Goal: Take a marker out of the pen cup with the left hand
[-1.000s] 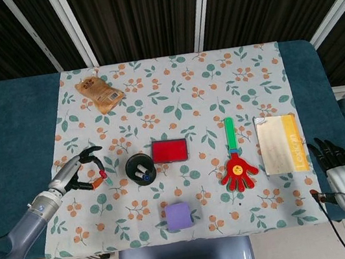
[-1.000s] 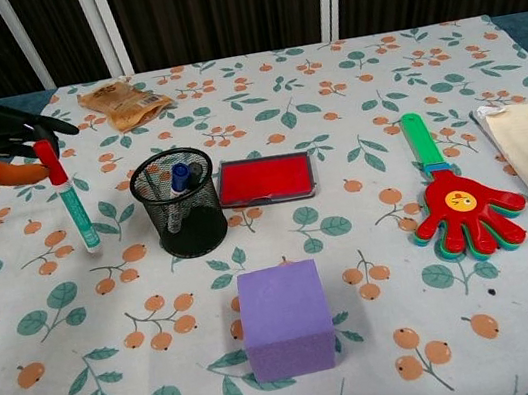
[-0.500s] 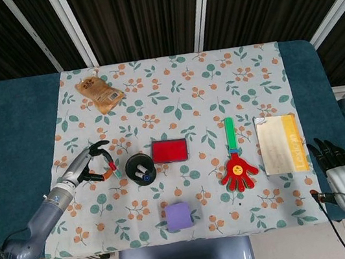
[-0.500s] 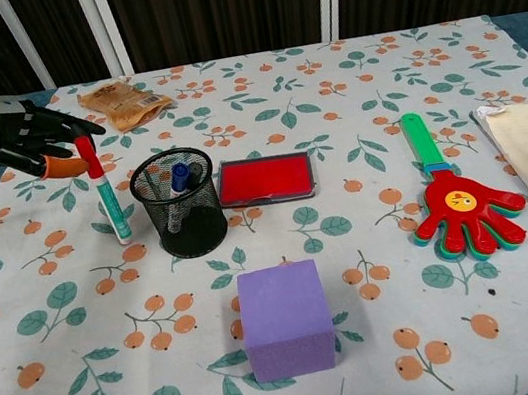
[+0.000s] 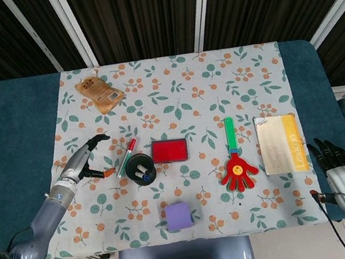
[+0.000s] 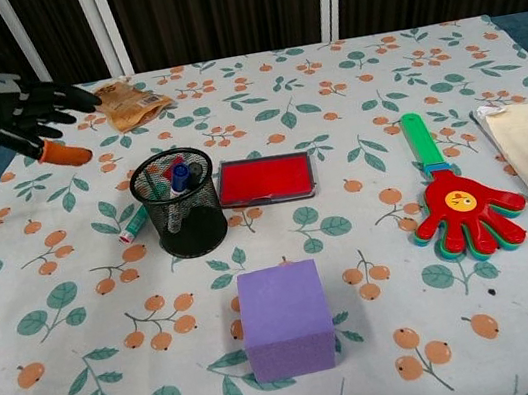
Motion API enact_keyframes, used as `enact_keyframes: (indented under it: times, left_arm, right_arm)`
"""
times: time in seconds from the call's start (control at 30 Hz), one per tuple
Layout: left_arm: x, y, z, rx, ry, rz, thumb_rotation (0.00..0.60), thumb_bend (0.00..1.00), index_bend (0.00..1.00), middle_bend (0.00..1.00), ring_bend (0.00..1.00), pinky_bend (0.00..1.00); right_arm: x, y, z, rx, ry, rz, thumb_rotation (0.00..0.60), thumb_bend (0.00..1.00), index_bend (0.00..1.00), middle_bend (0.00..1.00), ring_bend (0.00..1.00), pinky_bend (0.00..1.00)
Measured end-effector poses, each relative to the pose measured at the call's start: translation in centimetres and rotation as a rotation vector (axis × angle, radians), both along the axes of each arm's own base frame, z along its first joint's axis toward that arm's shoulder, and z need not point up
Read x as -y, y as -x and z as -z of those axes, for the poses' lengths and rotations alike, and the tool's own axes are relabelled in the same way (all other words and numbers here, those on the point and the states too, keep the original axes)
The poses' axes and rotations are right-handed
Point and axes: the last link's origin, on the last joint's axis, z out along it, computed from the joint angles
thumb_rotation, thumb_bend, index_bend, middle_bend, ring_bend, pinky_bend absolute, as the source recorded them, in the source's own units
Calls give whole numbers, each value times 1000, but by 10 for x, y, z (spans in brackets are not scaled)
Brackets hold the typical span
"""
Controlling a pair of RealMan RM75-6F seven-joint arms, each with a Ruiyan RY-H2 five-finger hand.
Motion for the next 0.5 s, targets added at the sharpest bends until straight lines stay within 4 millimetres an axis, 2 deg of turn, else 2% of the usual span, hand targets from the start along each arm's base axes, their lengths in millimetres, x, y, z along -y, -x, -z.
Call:
enact_keyframes:
  times: [0.17, 0.3, 0.4, 0.5]
  left_arm:
    - [4, -2, -30, -53, -161, 74, 600, 197, 148, 56, 0, 0]
    - [11, 4, -56, -200, -353, 163, 600, 185, 177, 57, 0, 0]
    - [27, 16, -73, -351, -507, 218, 600, 185, 180, 56, 0, 0]
    - [57, 36, -83, -507, -582, 248, 600, 185, 172, 53, 0, 0]
  right_arm:
    - [0, 0, 1, -1, -6, 2, 600, 32, 9, 0, 0, 150]
    - [0, -1, 2, -4, -9, 2, 600, 31, 9, 0, 0, 151]
    - [0, 0, 2, -6, -8, 4, 600, 31, 9, 0, 0, 151]
    - [0, -1, 2, -6, -6, 4, 600, 30, 9, 0, 0, 150]
